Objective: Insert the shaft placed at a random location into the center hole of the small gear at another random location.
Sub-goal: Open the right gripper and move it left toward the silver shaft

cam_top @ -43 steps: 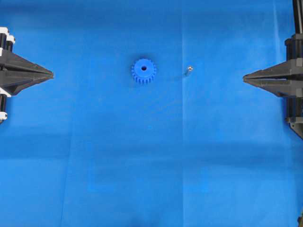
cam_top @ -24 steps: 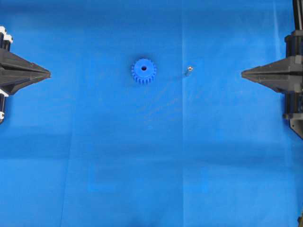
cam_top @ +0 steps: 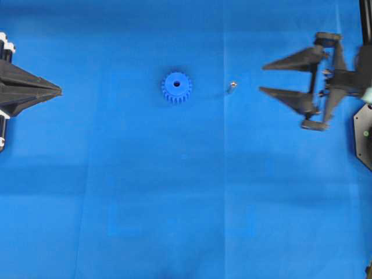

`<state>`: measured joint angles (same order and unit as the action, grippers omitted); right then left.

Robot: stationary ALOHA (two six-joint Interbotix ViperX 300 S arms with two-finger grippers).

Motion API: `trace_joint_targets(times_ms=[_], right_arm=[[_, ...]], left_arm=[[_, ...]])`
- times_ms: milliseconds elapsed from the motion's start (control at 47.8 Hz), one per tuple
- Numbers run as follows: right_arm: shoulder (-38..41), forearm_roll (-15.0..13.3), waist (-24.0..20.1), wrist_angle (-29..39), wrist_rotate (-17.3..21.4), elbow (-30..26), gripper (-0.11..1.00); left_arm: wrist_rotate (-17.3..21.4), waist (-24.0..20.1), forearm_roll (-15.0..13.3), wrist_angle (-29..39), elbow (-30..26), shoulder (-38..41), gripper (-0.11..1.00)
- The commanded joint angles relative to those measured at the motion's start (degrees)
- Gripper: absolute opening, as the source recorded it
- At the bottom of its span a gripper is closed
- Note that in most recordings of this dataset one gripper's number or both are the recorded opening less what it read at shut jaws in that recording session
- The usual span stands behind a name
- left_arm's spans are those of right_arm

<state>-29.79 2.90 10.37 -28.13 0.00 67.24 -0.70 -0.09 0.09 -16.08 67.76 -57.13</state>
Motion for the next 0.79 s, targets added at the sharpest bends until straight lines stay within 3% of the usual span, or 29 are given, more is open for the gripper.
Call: trace_joint_targets(times_ms=[0,63,188,418,774], right_arm=[[5.27,0.18,0.62,-4.04,0.09,-0.62,0.69],[9.23,0.53,1.14,-6.42,0.09,-0.70,0.83],[17.49,3.16,2.20,-11.07,0.09,-0.88,0.69],[29.00,6.50,2.29,-17.58,0.09,-2.02,0.72],[34.37,6.86,2.29,-19.25,0.79,-4.48,0.72]], left_arm=[[0.00,-0.09,0.00,-0.26,-0.44,-0.09,0.01],[0.00,0.00,0.00,-0.44,-0.26,-0.35,0.01],[0.00,0.00,0.00,-0.44,0.18,-0.70,0.01],[0.00,0.00,0.00,-0.35,0.62,-0.79,0.01],[0.09,-0.62,0.00,-0.18,1.14,-1.05,0.01]])
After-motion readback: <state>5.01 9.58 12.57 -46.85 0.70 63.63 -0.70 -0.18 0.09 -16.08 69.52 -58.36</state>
